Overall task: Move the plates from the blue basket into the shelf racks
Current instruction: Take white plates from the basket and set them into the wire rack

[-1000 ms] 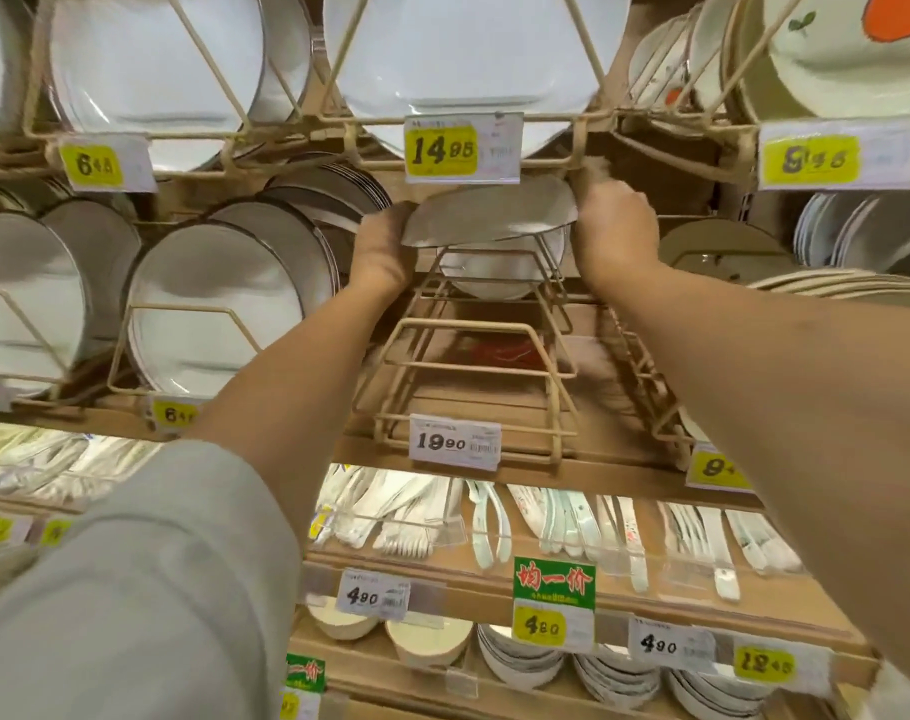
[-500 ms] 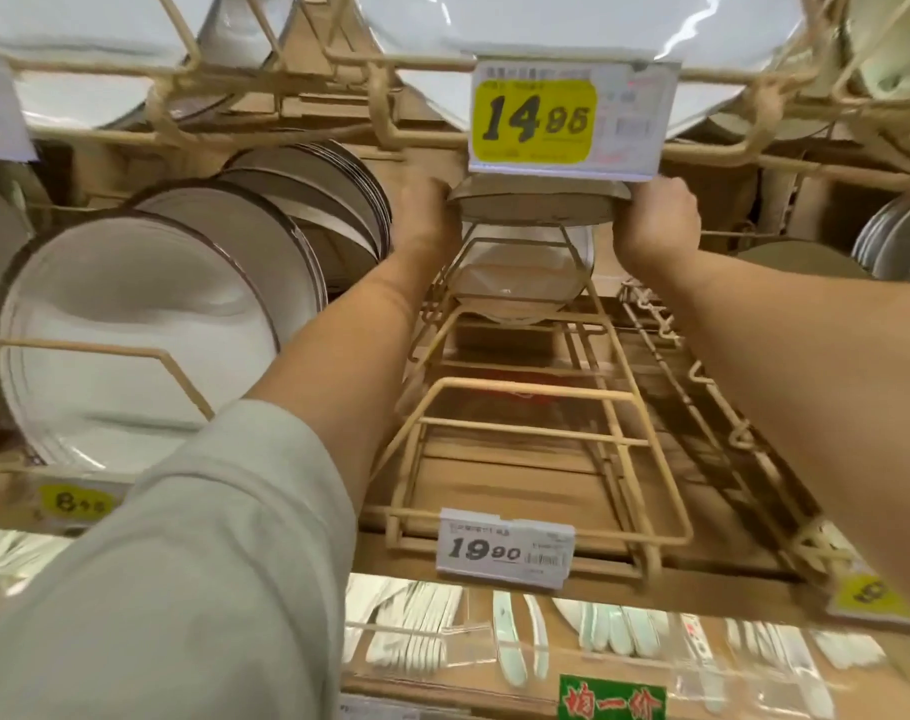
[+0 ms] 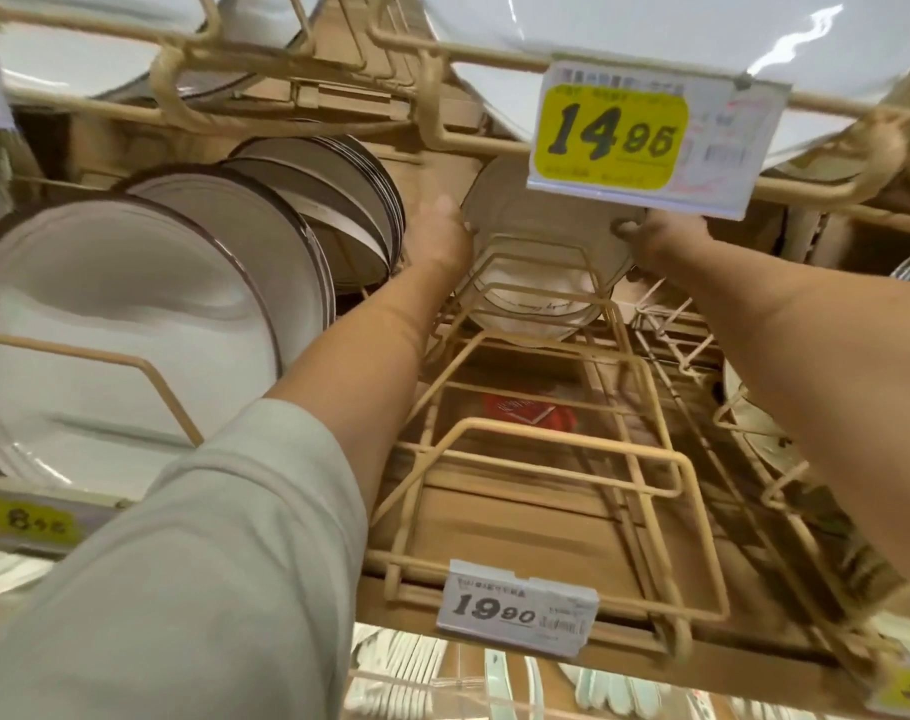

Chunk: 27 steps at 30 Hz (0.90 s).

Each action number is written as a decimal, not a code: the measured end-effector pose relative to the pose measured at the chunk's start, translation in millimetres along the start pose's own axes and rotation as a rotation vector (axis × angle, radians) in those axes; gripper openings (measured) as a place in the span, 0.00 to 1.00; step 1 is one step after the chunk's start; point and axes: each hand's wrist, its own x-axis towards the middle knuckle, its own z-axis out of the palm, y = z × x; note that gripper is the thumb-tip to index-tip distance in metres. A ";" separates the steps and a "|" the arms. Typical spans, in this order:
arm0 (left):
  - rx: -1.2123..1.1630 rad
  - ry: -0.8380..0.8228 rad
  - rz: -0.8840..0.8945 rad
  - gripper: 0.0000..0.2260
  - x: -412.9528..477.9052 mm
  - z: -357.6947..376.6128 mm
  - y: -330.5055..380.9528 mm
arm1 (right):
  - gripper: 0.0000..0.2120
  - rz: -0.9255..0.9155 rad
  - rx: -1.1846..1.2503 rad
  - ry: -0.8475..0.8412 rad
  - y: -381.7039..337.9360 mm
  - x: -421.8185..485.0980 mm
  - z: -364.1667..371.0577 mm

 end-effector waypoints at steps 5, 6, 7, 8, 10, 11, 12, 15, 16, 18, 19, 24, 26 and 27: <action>0.073 0.019 -0.007 0.11 -2.9 6.8 -4.5 | 0.08 -0.041 -0.091 0.028 4.4 10.3 16.8; 0.083 0.022 -0.008 0.11 -3.0 8.3 -4.6 | 0.07 -0.034 -0.092 0.045 4.2 9.6 18.4; 0.088 0.022 -0.011 0.10 -2.8 9.6 -3.7 | 0.07 -0.030 -0.087 0.058 4.2 9.8 20.3; 0.089 0.013 -0.017 0.10 -1.7 10.7 -2.9 | 0.10 -0.021 -0.077 0.062 3.8 10.3 22.4; 0.072 -0.039 -0.047 0.10 1.6 14.5 -2.4 | 0.15 -0.009 -0.063 0.057 2.2 10.9 27.9; 0.057 -0.081 -0.066 0.11 2.9 16.5 -2.6 | 0.16 -0.011 -0.054 0.058 1.7 10.9 31.7; 0.041 -0.117 -0.085 0.11 4.0 18.4 -3.8 | 0.17 -0.012 -0.035 0.067 0.8 9.5 35.8; 0.009 -0.130 -0.112 0.11 5.3 23.7 -9.1 | 0.19 -0.008 0.110 0.144 -0.3 6.0 45.8; 0.003 -0.125 -0.111 0.10 5.1 24.6 -9.9 | 0.19 -0.011 0.146 0.172 0.5 5.6 48.4; -0.025 -0.125 -0.122 0.10 6.3 25.9 -11.0 | 0.20 0.026 0.188 0.210 1.9 3.2 51.1; -0.047 -0.132 -0.136 0.11 7.5 26.0 -11.5 | 0.21 0.060 0.191 0.220 2.2 2.8 51.5; -0.264 -0.275 -0.193 0.18 8.1 29.0 -5.6 | 0.13 0.167 0.074 0.174 2.0 6.8 49.0; -0.355 -0.311 -0.218 0.23 8.0 32.2 -1.8 | 0.13 0.178 0.060 0.143 2.6 7.0 46.9; -0.377 -0.313 -0.243 0.27 9.1 35.1 -0.9 | 0.14 0.181 0.067 0.139 3.0 7.5 46.2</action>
